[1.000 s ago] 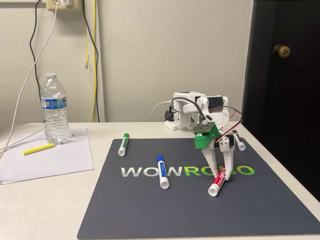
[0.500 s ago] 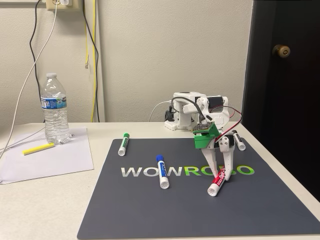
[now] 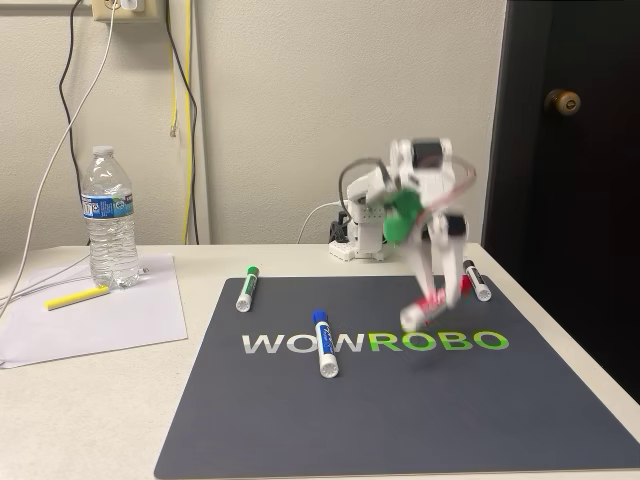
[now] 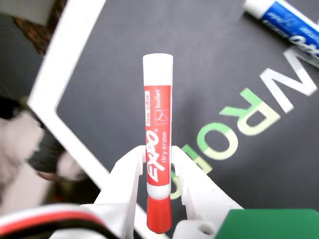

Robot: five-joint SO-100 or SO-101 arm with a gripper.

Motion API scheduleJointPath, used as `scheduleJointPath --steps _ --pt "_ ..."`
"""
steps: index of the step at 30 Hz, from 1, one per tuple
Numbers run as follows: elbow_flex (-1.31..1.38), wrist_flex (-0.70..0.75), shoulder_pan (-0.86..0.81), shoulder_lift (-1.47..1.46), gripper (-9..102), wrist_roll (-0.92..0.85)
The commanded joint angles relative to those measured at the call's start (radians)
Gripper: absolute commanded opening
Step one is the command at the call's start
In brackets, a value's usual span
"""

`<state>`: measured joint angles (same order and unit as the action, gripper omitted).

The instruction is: Pick up the red marker.

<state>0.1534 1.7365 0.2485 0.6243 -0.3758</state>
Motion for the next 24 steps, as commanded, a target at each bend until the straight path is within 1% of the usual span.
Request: scheduleJointPath --steps 1,4,7,10,14,19,22,24 --pt "-0.086 0.012 -0.029 0.236 2 0.206" --pt "-0.284 0.014 -0.038 0.423 2 0.339" --pt "-0.439 0.014 -0.040 0.586 2 0.408" --pt "-0.598 0.012 -0.041 0.742 2 0.442" --pt "-0.775 0.011 -0.048 0.897 2 0.445" --pt "-0.888 -0.031 -0.055 0.976 2 0.445" --pt "-1.062 -0.112 -0.063 1.092 2 0.437" --pt "-1.292 -0.235 -0.057 1.235 2 0.442"
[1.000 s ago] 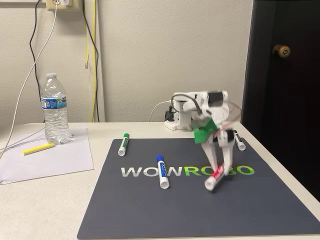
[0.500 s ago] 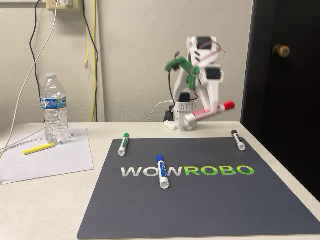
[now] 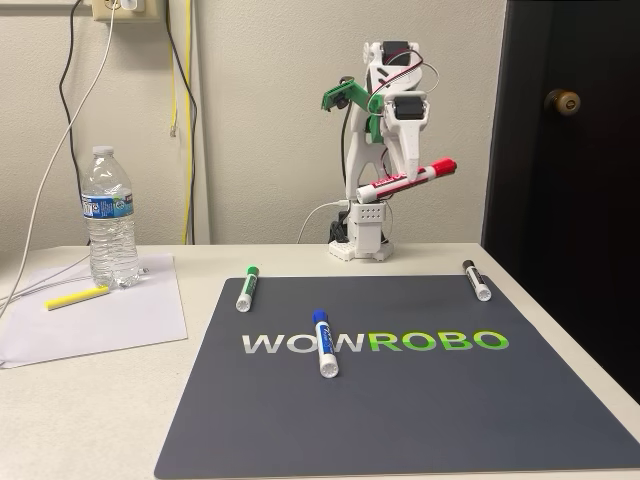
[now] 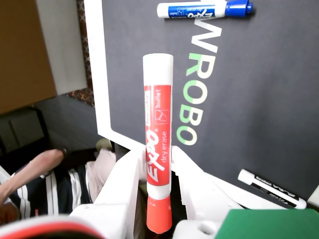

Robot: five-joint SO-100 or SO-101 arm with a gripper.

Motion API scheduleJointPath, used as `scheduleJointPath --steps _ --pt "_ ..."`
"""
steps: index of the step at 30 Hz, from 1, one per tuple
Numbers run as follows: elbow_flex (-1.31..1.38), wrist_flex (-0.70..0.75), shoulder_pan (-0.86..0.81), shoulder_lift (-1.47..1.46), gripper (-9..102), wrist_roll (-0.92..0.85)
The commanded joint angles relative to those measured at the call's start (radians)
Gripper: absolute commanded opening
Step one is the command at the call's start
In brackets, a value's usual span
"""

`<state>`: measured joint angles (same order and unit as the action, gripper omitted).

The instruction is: Pick up the red marker.

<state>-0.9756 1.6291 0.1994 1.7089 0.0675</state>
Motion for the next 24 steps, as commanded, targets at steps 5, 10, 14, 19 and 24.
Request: scheduleJointPath --steps 5,10,14,19,24 --pt "-0.672 -0.430 -0.006 0.457 2 -0.025" --pt "-0.890 -0.618 -0.049 0.580 2 -0.077" --pt "-1.035 -0.775 -0.101 0.673 2 -0.101" --pt "-1.077 -0.845 -0.129 0.664 2 -0.101" --pt "-1.080 -0.874 -0.138 0.637 2 -0.106"
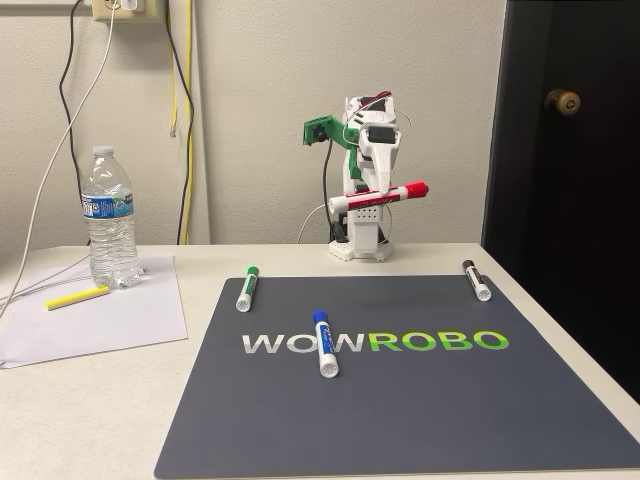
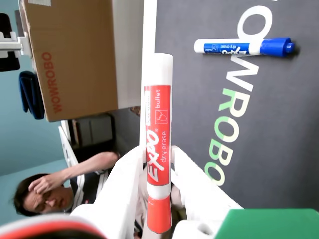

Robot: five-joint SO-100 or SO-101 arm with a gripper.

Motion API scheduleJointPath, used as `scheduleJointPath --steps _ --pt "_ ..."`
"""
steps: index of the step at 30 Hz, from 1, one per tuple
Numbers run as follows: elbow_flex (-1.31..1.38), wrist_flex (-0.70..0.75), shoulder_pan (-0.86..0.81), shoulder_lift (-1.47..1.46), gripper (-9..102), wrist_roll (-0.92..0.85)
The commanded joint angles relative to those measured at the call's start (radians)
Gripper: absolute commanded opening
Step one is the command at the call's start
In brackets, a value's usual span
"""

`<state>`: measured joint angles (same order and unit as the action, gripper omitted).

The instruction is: Pick up the red marker.

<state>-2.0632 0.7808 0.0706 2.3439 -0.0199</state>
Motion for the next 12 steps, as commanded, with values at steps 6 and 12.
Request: scheduleJointPath --steps 6,12 --pt "0.006 -0.034 -0.017 -0.005 2 -0.018" --pt "0.006 -0.034 -0.017 -0.006 2 -0.018"
